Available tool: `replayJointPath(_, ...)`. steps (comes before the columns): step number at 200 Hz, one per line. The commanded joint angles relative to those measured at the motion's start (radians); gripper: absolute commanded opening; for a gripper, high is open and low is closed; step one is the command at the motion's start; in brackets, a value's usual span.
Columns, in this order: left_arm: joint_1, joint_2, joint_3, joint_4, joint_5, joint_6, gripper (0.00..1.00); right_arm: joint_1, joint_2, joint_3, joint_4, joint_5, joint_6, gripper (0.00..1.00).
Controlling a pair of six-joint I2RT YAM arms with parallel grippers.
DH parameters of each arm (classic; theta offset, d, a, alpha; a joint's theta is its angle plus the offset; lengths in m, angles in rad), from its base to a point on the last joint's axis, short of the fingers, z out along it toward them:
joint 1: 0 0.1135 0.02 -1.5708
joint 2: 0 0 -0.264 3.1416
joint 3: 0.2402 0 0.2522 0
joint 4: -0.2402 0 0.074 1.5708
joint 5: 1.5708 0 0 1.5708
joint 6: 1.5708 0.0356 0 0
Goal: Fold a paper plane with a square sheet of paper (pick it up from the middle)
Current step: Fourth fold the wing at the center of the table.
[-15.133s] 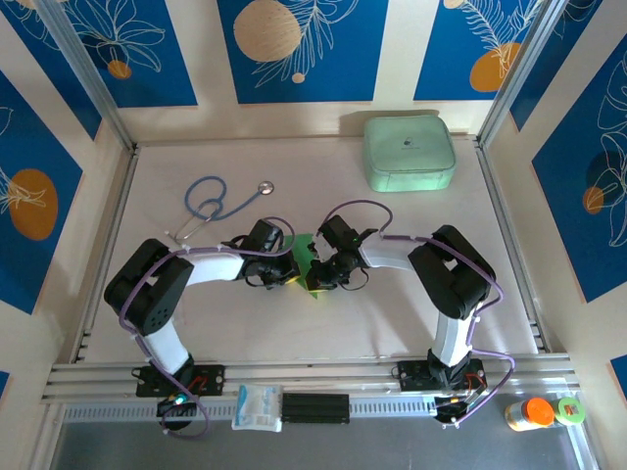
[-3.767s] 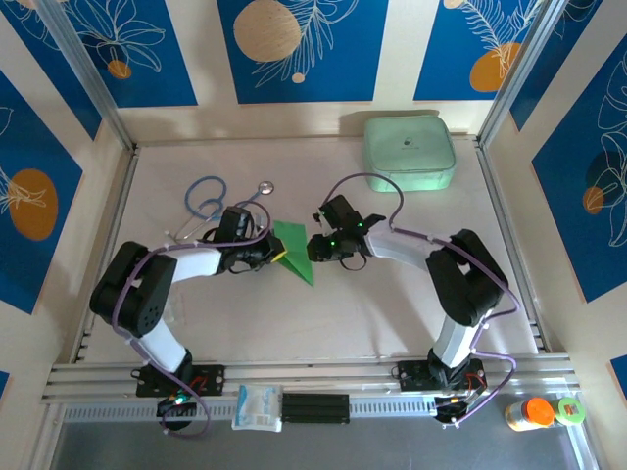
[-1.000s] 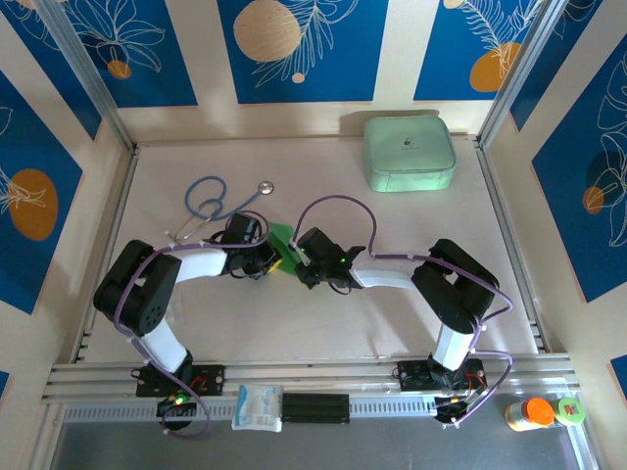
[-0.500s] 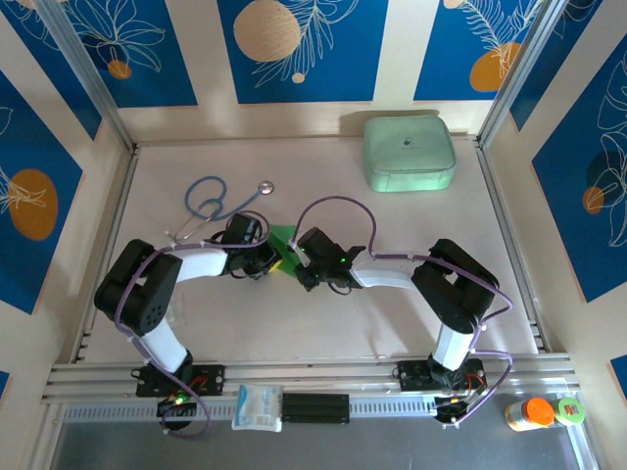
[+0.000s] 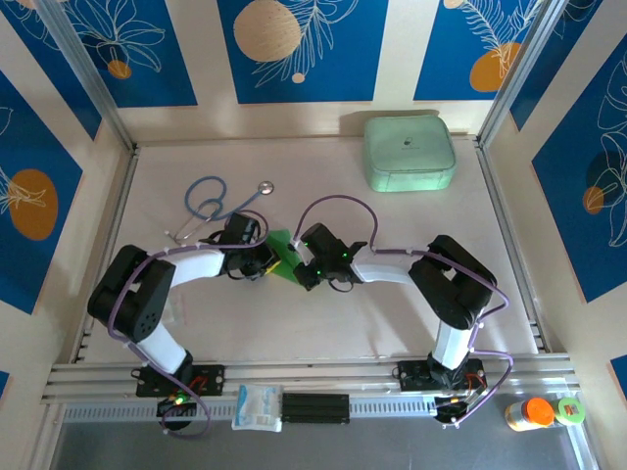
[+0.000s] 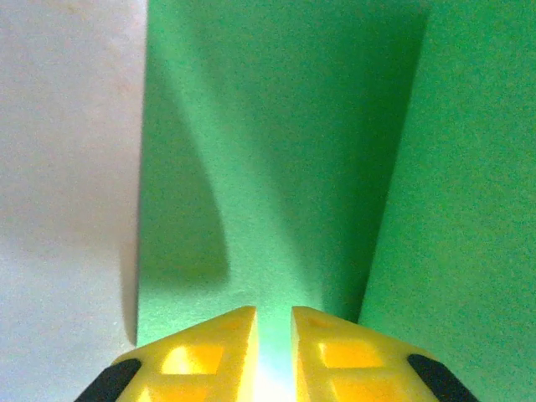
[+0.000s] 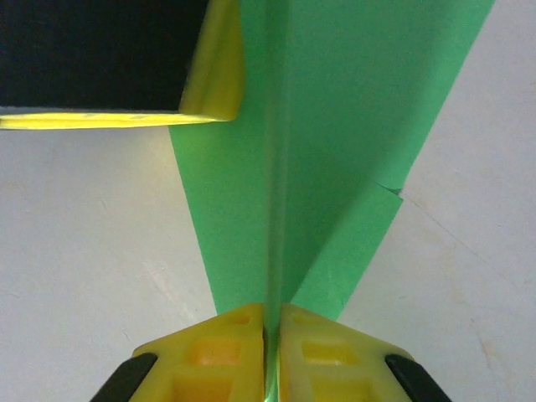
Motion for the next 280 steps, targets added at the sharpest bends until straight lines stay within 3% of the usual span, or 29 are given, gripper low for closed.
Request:
replayJointPath(1, -0.01, -0.039, 0.013, -0.018, -0.005, 0.039, 0.19, -0.015, 0.016, 0.023, -0.01, -0.082, 0.015, 0.12)
replayJointPath(81, -0.01, -0.052, -0.034, 0.076, 0.033, 0.061, 0.2, -0.046, 0.048, 0.035, -0.016, -0.174, 0.033, 0.12)
replayJointPath(209, -0.016, -0.116, -0.137, 0.248, 0.093, 0.099, 0.31, -0.114, 0.095, 0.042, -0.006, -0.332, 0.079, 0.12)
replayJointPath(280, -0.024, -0.049, -0.129, 0.308, 0.114, 0.082, 0.35, -0.135, 0.102, 0.04, 0.002, -0.369, 0.092, 0.12)
